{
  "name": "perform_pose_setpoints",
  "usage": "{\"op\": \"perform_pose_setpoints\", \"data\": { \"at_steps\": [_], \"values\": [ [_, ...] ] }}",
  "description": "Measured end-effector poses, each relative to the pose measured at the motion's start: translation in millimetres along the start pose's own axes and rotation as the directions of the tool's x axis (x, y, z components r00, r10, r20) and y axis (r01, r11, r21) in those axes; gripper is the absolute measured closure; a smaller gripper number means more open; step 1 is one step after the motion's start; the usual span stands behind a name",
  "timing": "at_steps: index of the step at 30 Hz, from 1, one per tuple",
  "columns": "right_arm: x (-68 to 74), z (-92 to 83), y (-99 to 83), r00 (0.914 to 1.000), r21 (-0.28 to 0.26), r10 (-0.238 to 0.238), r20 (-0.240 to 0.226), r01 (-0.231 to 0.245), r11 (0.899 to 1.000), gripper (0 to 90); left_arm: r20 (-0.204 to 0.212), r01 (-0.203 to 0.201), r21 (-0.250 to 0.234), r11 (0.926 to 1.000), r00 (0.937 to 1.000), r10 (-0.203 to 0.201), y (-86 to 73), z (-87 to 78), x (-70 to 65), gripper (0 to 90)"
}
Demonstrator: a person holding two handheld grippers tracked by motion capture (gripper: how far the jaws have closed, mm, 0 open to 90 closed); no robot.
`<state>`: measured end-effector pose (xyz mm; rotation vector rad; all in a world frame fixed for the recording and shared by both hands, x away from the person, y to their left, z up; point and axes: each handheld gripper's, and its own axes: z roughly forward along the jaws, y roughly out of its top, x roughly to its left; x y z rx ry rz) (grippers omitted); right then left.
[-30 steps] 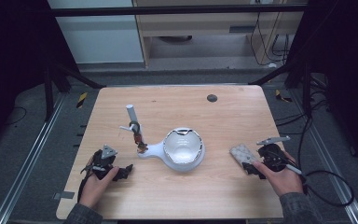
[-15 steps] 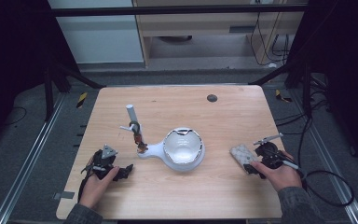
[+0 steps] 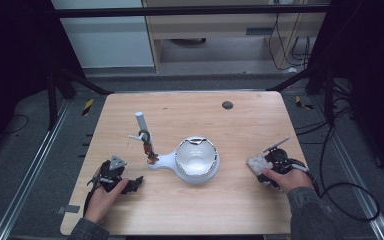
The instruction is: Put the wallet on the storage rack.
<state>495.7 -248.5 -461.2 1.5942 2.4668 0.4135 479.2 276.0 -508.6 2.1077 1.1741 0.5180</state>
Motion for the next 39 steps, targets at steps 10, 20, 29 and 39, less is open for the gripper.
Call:
{"op": "perform_pose_setpoints", "data": {
  "at_steps": [10, 20, 29, 39],
  "values": [
    [0.2, 4.9, 0.0, 0.9999, 0.025, -0.009, -0.006, 0.009, 1.000, 16.7, 0.007, -0.003, -0.001, 1.0000, 1.0000, 0.003, 0.5, 0.6, -1.3, 0.0],
    [-2.2, 11.5, -1.7, 1.0000, 0.050, 0.000, 0.001, 0.000, 0.999, 18.6, 0.013, -0.009, 0.000, 1.0000, 0.9999, 0.009, 1.0, 1.1, -2.5, 0.0],
    [-3.4, 12.2, -2.9, 0.9998, 0.045, -0.018, 0.009, 0.018, 0.999, 25.4, 0.017, -0.015, 0.000, 0.9999, 0.9997, 0.015, 1.3, 1.3, -2.9, 0.0],
    [-1.3, 7.0, -1.5, 0.9971, 0.038, -0.072, 0.026, 0.071, 0.997, 31.0, 0.020, -0.018, 0.000, 0.9998, 0.9996, 0.018, 1.5, 1.4, -3.3, 0.0]
  ]
}}
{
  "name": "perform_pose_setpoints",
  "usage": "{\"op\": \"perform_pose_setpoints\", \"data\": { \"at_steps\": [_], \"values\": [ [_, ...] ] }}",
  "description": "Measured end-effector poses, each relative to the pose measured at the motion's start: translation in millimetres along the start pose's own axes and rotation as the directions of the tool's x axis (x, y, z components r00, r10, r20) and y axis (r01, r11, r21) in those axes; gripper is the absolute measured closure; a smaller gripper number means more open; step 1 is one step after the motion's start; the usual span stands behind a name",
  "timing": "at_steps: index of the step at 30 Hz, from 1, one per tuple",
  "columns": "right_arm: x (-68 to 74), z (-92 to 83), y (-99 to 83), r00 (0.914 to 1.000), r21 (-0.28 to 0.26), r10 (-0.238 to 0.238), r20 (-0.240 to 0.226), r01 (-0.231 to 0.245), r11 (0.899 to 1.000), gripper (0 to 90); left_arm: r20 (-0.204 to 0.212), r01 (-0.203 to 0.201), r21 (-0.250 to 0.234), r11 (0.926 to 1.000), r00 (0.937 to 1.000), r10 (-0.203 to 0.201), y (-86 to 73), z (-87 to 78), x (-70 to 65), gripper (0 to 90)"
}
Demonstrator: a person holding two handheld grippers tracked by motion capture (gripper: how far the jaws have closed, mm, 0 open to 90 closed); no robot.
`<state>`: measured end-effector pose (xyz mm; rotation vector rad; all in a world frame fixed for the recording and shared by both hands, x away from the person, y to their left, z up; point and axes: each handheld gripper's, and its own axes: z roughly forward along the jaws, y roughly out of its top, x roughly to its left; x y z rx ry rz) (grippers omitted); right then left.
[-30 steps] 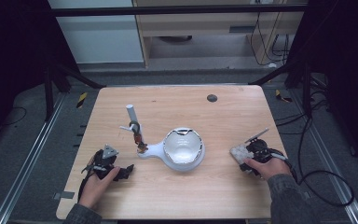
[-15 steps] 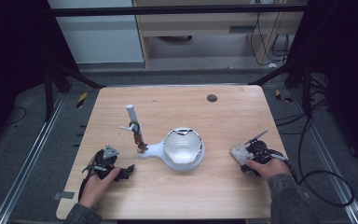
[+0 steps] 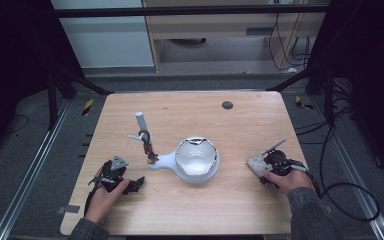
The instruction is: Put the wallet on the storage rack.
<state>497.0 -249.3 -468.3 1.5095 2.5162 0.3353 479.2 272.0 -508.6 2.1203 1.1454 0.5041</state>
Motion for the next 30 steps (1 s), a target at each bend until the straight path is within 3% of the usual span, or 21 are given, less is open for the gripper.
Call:
{"op": "perform_pose_setpoints", "data": {
  "at_steps": [11, 20, 30],
  "values": [
    [15.7, -34.0, 5.5, 0.9932, -0.038, -0.108, 0.044, 0.110, 0.993, 31.2, 0.001, -0.001, 0.000, 1.0000, 1.0000, 0.001, 0.1, 0.1, -0.3, 0.0],
    [28.1, -63.0, 12.1, 0.9779, -0.065, -0.187, 0.093, 0.194, 0.979, 31.3, 0.002, -0.001, 0.000, 1.0000, 1.0000, 0.001, 0.1, 0.1, -0.3, 0.0],
    [45.1, -83.2, 21.1, 0.9611, -0.083, -0.254, 0.108, 0.263, 0.961, 31.3, 0.002, -0.001, -0.001, 1.0000, 1.0000, 0.001, 0.1, 0.1, -0.4, 0.0]
  ]
}}
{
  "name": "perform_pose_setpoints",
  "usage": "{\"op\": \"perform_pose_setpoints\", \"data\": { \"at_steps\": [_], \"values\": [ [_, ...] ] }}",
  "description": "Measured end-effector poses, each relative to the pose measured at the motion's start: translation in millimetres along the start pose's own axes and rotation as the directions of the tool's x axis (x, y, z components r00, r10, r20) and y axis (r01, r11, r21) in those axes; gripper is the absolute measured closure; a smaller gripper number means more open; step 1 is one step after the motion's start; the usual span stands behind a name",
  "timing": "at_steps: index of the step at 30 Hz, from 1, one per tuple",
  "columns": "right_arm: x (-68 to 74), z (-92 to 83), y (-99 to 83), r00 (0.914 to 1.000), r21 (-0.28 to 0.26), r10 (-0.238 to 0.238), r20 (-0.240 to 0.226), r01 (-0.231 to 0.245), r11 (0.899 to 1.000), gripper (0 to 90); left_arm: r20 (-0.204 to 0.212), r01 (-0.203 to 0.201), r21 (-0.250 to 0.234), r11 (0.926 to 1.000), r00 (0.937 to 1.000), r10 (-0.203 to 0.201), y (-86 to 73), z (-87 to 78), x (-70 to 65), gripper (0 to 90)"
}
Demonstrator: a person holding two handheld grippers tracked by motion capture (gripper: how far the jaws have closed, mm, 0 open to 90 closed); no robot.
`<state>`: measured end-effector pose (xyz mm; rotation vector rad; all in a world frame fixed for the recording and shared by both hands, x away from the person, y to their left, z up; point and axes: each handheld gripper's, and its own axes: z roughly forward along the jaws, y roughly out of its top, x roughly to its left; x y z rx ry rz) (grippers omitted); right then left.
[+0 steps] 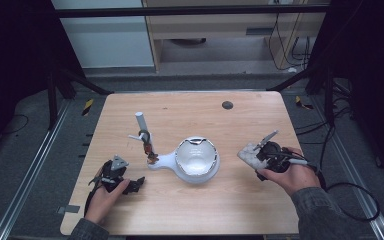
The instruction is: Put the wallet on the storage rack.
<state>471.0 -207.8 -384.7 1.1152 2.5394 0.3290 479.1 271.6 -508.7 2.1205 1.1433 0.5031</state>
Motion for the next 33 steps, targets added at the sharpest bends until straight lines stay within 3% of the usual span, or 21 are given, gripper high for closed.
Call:
{"op": "perform_pose_setpoints", "data": {
  "at_steps": [16, 33],
  "values": [
    [20.6, -18.6, 21.2, 0.9965, -0.026, -0.083, 0.006, 0.083, 0.996, 31.5, 0.001, 0.003, -0.002, 1.0000, 1.0000, -0.003, 0.0, 0.2, -0.3, 0.0],
    [38.1, -33.0, 40.8, 0.9874, -0.043, -0.158, 0.013, 0.158, 0.986, 31.6, 0.001, 0.002, -0.003, 1.0000, 1.0000, -0.002, 0.1, 0.3, -0.3, 0.0]
  ]
}}
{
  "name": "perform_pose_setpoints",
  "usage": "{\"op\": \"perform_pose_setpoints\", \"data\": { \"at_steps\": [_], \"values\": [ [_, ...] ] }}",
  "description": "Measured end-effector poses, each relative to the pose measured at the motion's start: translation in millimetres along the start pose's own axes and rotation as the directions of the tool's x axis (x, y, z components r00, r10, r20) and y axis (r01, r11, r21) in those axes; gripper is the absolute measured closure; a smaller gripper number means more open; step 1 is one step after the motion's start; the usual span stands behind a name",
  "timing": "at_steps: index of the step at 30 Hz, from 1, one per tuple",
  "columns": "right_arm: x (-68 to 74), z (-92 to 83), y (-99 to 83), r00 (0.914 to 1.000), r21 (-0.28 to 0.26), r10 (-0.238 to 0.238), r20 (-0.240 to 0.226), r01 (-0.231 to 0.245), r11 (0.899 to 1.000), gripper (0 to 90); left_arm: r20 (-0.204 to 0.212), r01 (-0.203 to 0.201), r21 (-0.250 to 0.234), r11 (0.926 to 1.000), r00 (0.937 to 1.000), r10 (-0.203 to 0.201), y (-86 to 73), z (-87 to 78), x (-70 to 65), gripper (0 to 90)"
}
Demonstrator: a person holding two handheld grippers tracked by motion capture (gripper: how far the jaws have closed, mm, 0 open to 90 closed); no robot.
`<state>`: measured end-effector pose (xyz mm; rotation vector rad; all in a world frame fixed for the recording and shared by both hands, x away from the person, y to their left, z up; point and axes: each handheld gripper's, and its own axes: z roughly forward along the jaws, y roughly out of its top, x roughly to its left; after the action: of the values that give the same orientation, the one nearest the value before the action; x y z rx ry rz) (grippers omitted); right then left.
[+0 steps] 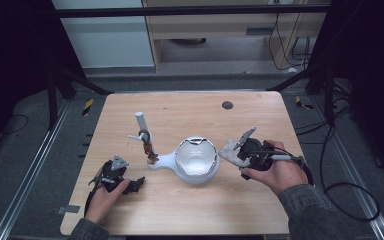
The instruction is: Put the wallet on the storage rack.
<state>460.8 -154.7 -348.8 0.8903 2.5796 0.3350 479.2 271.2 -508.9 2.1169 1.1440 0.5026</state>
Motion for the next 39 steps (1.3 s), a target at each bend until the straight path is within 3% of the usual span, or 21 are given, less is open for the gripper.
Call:
{"op": "perform_pose_setpoints", "data": {
  "at_steps": [26, 39],
  "values": [
    [22.5, -13.9, 30.7, 0.9959, -0.028, -0.090, -0.003, 0.090, 0.996, 31.8, -0.002, 0.001, 0.000, 1.0000, 1.0000, -0.001, -0.1, -0.1, -0.3, 0.0],
    [35.0, -10.5, 44.7, 0.9913, -0.026, -0.130, -0.022, 0.129, 0.991, 31.8, -0.002, 0.001, 0.000, 1.0000, 1.0000, -0.001, -0.1, -0.1, -0.2, 0.0]
  ]
}}
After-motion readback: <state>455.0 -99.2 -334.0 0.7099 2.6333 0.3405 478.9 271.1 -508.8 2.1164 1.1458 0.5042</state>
